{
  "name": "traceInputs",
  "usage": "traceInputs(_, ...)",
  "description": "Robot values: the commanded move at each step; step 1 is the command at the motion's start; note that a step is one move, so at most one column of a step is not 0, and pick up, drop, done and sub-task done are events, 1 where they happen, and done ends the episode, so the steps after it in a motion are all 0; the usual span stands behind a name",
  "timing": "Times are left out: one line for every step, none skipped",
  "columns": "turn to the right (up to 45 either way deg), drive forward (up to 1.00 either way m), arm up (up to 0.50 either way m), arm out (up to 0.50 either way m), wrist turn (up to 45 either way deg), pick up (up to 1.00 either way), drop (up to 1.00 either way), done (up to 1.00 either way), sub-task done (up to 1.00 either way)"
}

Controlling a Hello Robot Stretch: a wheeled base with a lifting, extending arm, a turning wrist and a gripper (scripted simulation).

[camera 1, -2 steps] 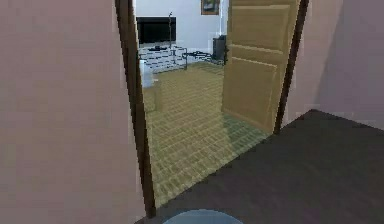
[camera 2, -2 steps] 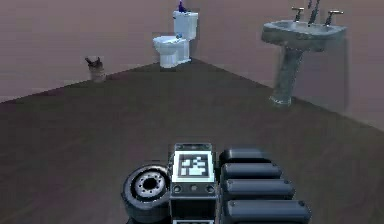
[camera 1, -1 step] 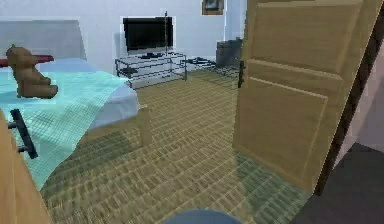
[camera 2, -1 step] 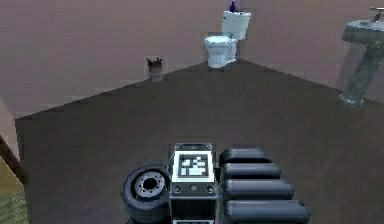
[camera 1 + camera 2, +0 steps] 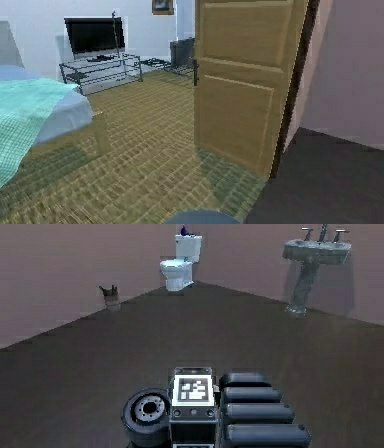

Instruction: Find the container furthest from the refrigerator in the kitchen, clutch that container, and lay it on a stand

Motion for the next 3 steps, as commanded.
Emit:
traceInputs(0.0, 0.25, 0.0, 0.0, 0.0, 0.0, 0.0, 0.0, 0.0)
traceInputs(-12.0, 0.0, 0.0, 0.0, 0.0, 0.0, 0.0, 0.0, 0.0)
traceInputs(0.0, 1.0, 0.0, 0.0, 0.0, 0.0, 0.0, 0.0, 0.0)
